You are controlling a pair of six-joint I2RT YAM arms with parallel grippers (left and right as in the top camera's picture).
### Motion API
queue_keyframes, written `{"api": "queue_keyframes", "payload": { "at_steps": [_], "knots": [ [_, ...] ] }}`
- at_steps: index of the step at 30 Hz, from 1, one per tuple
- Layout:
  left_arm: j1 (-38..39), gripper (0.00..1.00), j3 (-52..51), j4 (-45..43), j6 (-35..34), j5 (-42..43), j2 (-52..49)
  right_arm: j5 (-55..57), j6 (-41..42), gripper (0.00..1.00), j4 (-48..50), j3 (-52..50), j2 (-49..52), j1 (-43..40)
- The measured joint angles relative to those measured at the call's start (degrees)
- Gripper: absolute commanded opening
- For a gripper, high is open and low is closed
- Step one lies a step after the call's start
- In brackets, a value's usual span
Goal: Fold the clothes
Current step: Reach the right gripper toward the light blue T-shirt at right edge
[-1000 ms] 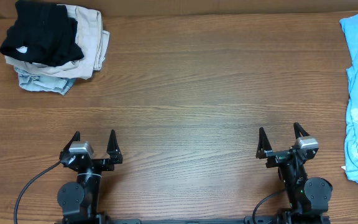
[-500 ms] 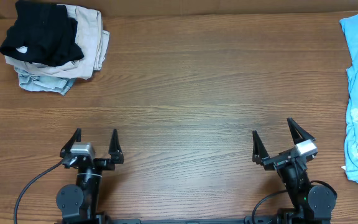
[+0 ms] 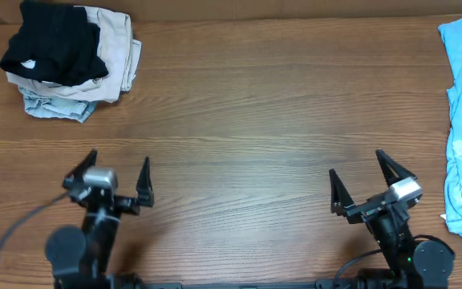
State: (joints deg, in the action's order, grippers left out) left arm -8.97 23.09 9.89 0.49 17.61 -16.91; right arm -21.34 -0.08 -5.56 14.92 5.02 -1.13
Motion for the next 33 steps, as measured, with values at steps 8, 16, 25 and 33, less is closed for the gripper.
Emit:
{"api": "queue_keyframes", "payload": {
  "at_steps": [8,16,25,33],
  "knots": [
    [0.0,1.00,22.3,16.2,2.0,0.9,-26.1,7.0,-0.2,1.00,-10.9,13.7,14.9,0.0],
    [0.0,1.00,38.0,25.0,3.0,0.9,-45.4,17.2,-0.2,1.00,-19.5,26.5,37.0,0.0],
    [0.0,1.00,39.5,24.4,3.0,0.9,-54.9,17.0,2.5,1.00,-21.0,34.2,64.3,0.0],
    [0.0,1.00,39.5,22.9,2.9,2.4,-57.4,12.0,7.7,0.99,-13.2,34.2,73.4,-1.3]
  ]
}}
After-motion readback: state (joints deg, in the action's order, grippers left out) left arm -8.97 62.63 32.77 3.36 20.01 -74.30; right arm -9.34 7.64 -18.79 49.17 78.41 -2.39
